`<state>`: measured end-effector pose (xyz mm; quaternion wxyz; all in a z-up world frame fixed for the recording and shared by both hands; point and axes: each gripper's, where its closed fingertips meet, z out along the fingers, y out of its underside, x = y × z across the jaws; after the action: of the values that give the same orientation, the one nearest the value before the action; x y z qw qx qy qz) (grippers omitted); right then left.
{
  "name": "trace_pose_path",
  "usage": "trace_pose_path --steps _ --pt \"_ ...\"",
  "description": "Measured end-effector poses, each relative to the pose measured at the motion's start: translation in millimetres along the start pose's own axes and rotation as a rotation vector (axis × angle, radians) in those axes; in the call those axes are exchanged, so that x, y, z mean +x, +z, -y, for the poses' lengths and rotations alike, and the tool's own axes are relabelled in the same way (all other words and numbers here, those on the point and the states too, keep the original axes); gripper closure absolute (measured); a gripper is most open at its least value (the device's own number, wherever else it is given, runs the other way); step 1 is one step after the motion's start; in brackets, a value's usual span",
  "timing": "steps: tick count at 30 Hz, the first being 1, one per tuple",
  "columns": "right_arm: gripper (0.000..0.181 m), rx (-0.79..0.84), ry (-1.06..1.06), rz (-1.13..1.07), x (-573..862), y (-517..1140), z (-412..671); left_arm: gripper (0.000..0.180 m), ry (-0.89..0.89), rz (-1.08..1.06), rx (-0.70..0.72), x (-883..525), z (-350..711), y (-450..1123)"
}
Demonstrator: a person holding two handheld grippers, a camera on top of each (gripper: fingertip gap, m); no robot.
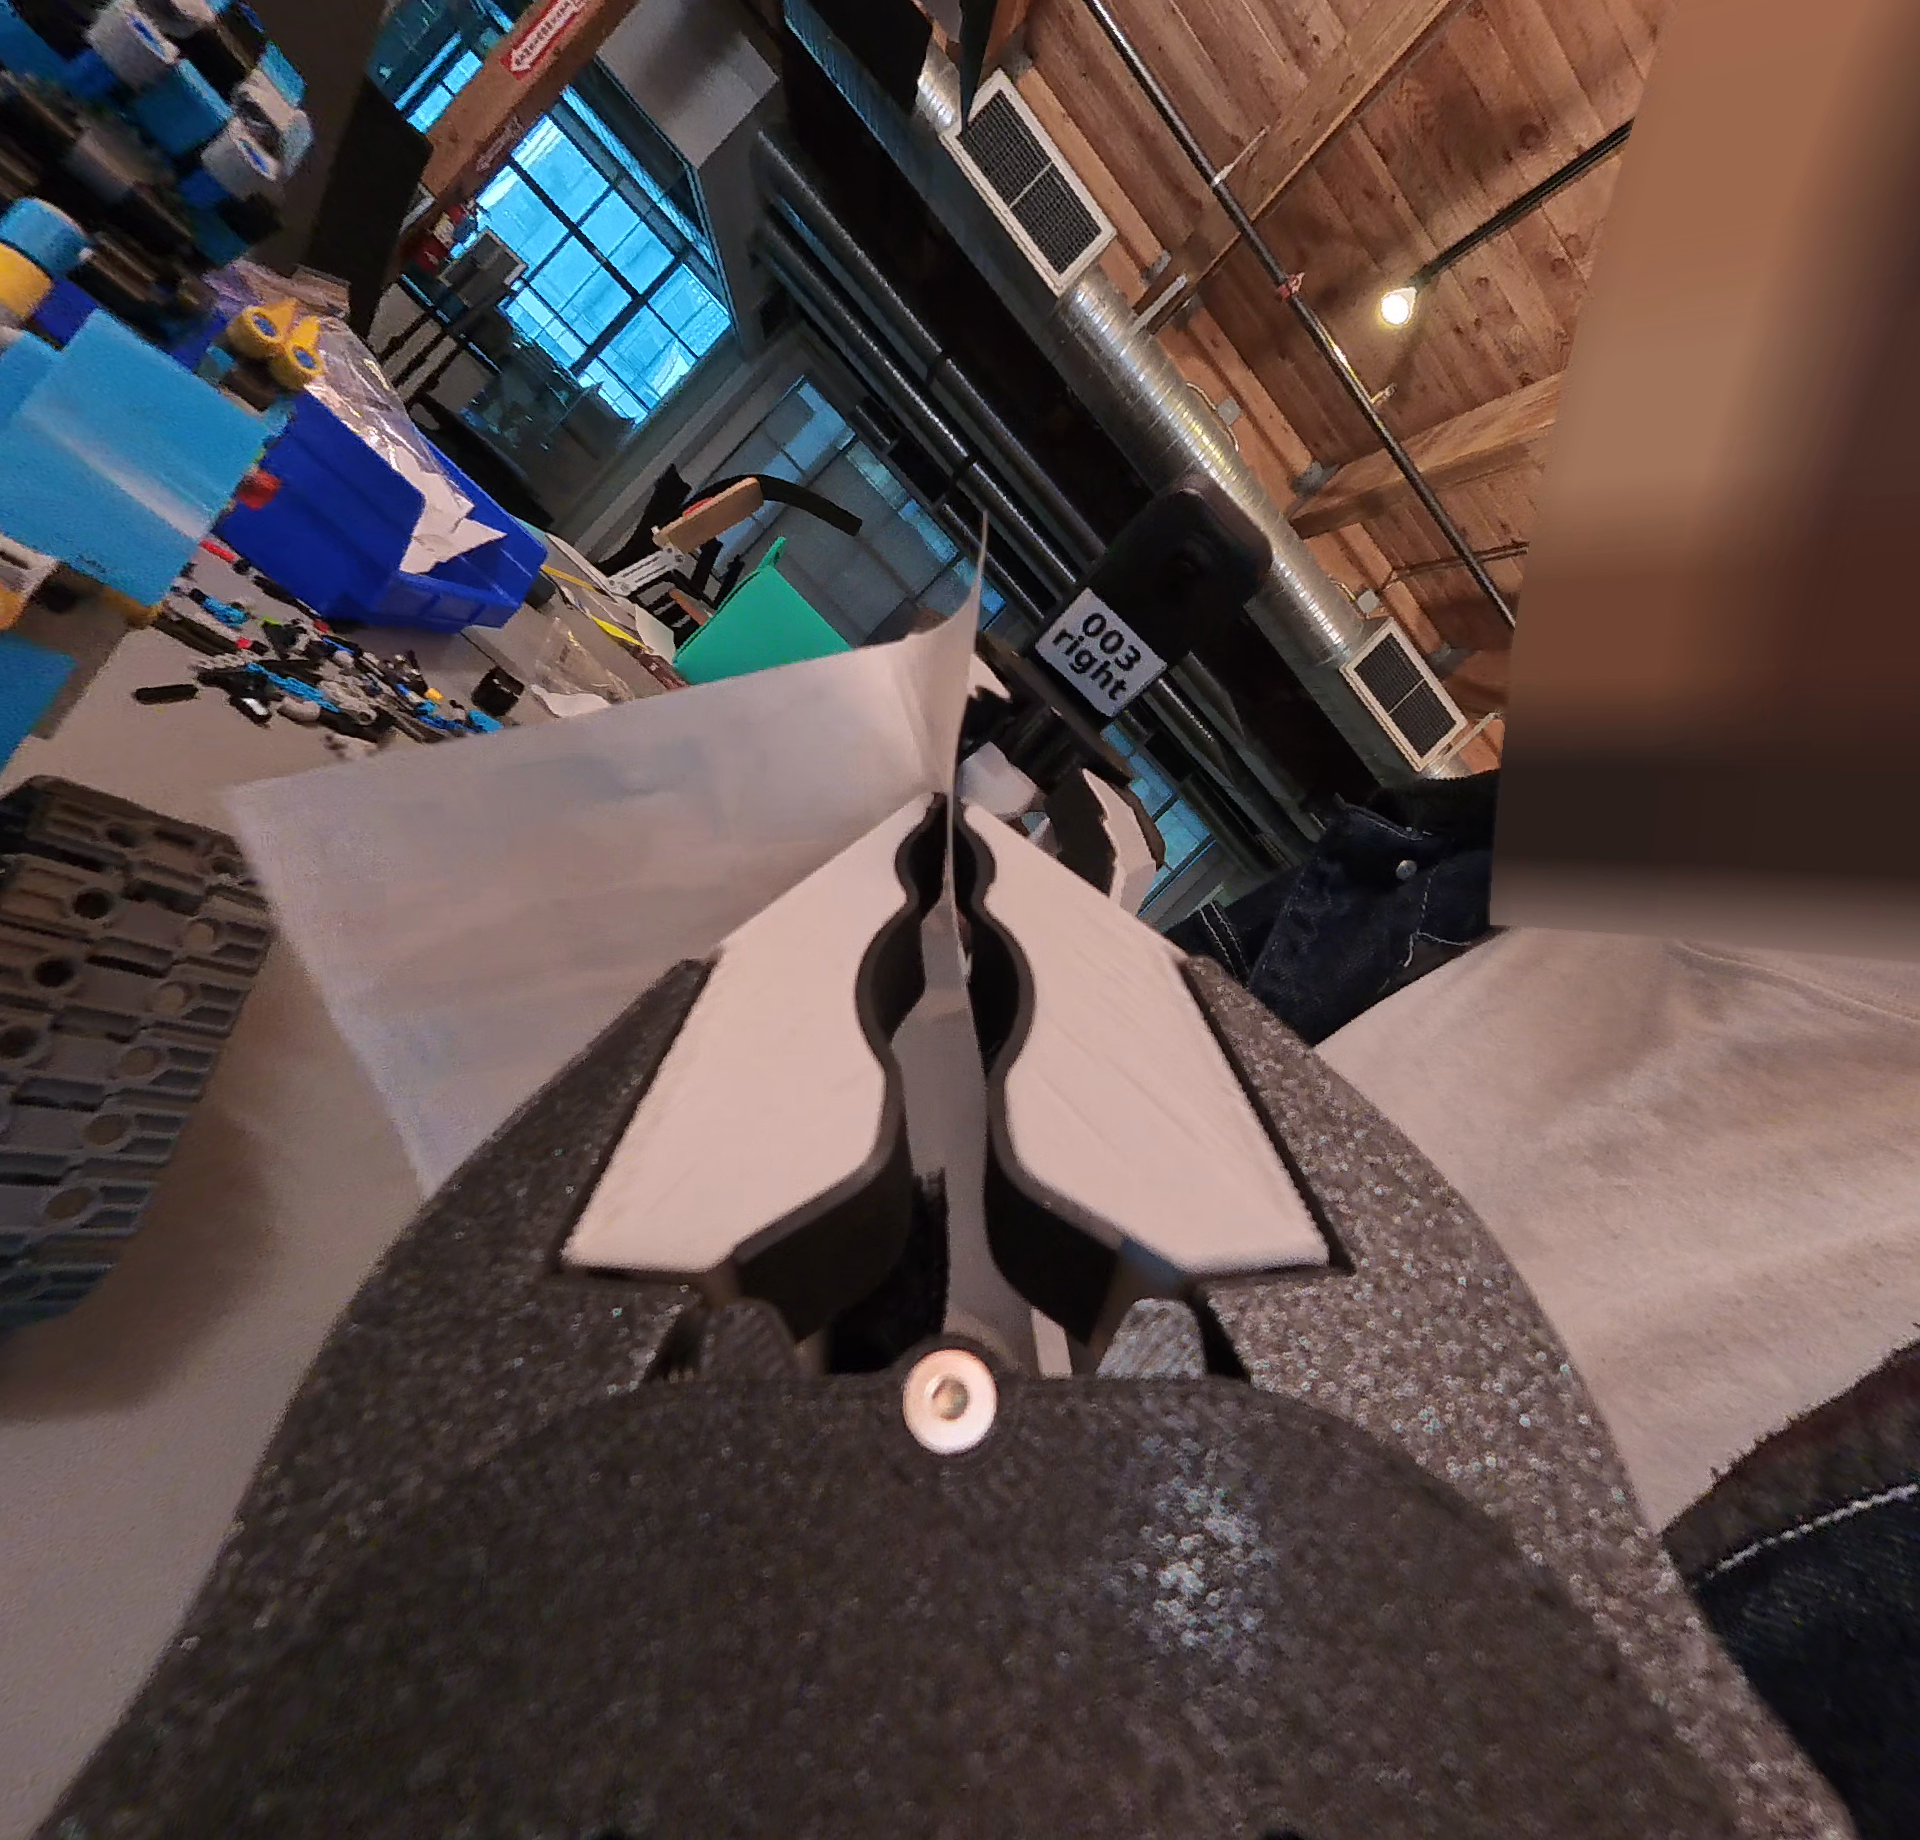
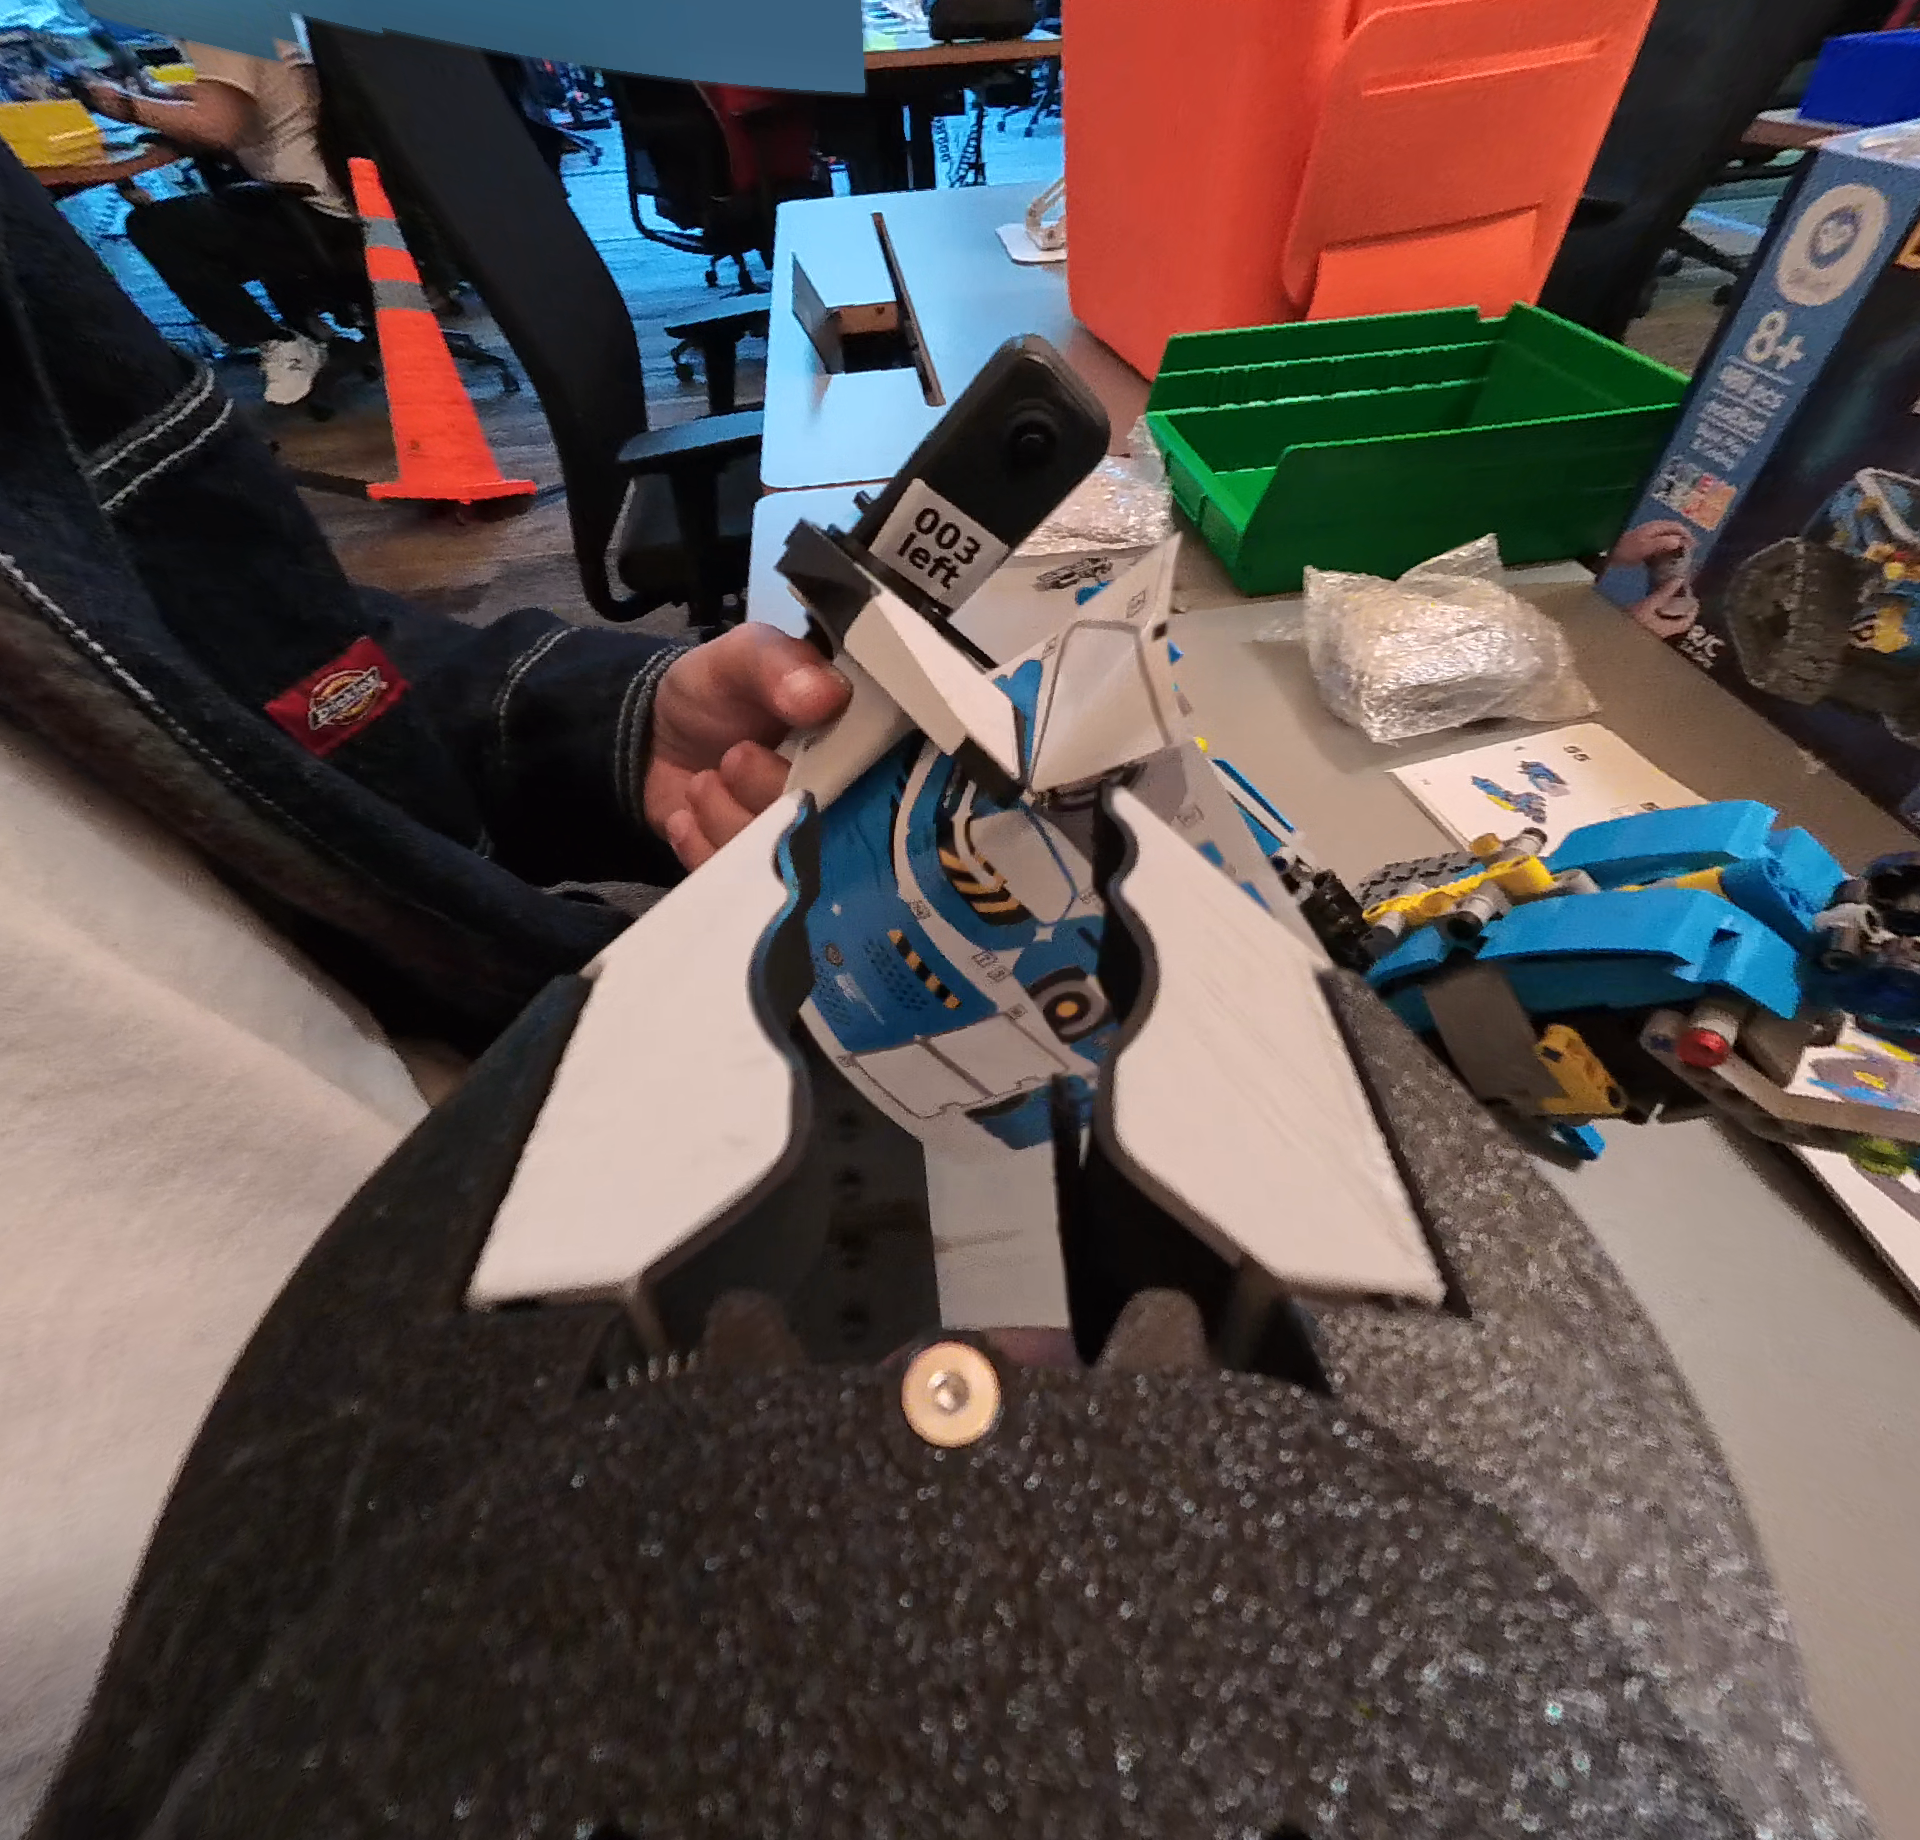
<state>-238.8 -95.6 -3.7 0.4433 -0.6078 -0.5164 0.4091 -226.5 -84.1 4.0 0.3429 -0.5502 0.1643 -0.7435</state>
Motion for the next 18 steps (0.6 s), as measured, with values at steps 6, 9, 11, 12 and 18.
trace_pose_path --steps 6,9,11,12,18 --pt "0.142 0.050 0.046 0.107 -10.1 -2.1 11.4 0.180 -0.103 -0.135 0.009 17.1 -1.1 2.3" --pt "0.155 0.104 0.117 0.181 -12.9 -6.5 18.9 0.180 -0.204 -0.249 0.039 29.1 -0.3 2.6" --pt "0.169 0.139 0.155 0.235 -16.3 -9.1 23.2 0.180 -0.228 -0.315 0.041 39.7 -0.9 1.7" --pt "0.172 0.164 0.181 0.274 -19.6 -11.0 26.7 0.180 -0.246 -0.344 0.046 44.1 0.5 0.8" --pt "0.180 0.218 0.314 0.361 -18.5 -11.5 31.7 0.180 -0.228 -0.342 0.049 46.4 3.2 -0.1"
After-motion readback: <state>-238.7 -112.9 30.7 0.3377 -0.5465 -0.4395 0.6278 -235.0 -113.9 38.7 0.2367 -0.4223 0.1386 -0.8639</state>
